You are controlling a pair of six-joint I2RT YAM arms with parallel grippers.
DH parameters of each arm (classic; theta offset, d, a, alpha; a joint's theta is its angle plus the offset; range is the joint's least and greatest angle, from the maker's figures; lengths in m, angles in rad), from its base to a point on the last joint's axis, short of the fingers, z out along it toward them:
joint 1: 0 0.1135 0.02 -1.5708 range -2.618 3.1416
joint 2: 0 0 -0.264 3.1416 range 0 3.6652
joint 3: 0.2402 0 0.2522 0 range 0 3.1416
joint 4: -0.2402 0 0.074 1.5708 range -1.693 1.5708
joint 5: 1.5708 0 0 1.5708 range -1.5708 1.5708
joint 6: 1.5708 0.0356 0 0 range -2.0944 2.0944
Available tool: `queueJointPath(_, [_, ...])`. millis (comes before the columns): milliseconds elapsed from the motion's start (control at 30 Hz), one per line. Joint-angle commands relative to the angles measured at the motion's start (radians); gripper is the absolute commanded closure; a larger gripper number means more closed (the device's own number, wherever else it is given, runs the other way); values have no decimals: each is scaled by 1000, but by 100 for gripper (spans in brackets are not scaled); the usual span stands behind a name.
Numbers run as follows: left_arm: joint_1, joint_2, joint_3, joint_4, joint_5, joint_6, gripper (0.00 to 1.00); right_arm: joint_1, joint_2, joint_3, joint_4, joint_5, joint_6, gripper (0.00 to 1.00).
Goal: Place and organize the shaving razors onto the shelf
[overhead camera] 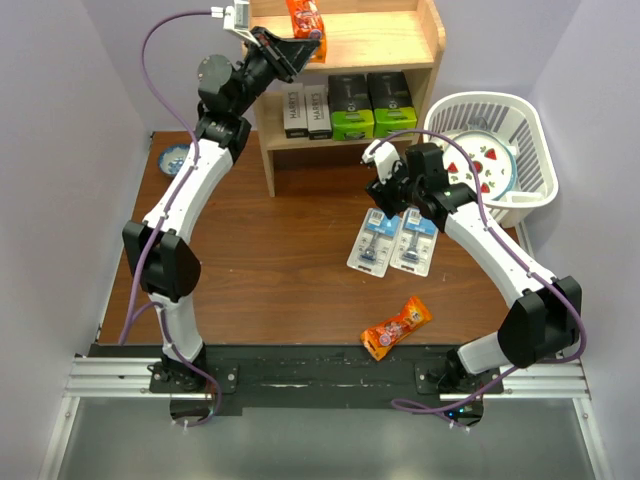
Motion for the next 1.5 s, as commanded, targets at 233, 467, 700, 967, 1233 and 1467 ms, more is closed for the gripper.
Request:
queueJointPath(233, [95, 57, 30, 18, 108, -79, 100, 3, 5, 9, 3, 10, 46, 40])
queueJointPath(467, [106, 68, 13, 49, 147, -102, 65, 3, 35, 31, 8, 2, 62, 40])
queueJointPath(700, [112, 39, -17, 48, 114, -120, 53, 2, 42, 35, 13, 11, 57, 40])
queueJointPath(967, [111, -41, -128, 2, 154, -153, 61, 3, 40, 26, 25, 10, 63, 40])
queueJointPath(1233, [112, -93, -220, -12, 145, -185, 66, 2, 51, 29, 37, 2, 76, 40])
queueJointPath(1467, [112, -107, -229, -18, 144, -179, 73, 3, 54, 34, 45, 1, 77, 40])
